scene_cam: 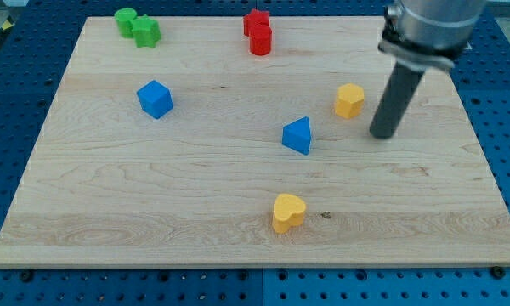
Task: Plush the yellow hexagon into the yellow heart
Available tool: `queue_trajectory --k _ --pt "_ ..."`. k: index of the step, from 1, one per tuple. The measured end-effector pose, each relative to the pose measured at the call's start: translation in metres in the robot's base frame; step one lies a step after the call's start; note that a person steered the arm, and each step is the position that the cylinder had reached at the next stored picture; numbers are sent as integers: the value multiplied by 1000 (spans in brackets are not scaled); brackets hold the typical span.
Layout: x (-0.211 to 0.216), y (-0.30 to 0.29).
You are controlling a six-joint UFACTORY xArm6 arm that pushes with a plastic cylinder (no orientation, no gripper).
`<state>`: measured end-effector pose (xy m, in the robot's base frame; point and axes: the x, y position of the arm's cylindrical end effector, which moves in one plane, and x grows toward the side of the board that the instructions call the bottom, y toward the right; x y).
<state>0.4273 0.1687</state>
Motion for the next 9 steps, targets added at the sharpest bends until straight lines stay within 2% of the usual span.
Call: queue_trajectory --k 2,3,6,8,9 --pt "-73 24" --pt "-77 -6" --pt "-30 -29" --pt "-42 -52" --pt "-6 -51"
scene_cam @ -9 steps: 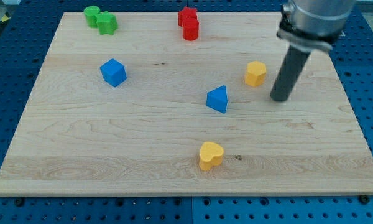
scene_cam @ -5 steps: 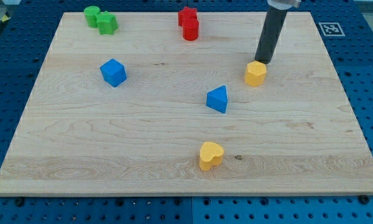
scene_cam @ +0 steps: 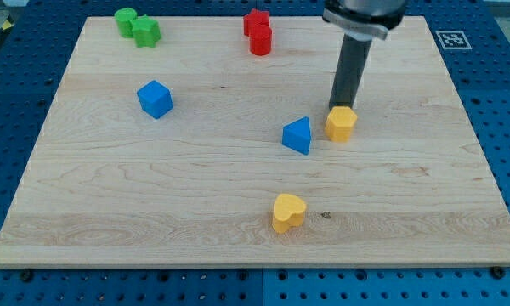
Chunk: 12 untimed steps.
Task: Plush the yellow hexagon into the yellow heart
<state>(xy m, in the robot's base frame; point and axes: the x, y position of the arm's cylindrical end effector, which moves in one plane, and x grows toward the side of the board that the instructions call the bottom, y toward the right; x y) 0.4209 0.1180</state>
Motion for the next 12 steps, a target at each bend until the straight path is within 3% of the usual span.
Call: queue_trajectory --k 6,9,10,12 --pt "123 2" --pt "137 -15" --pt "122 -15" --pt "94 -111"
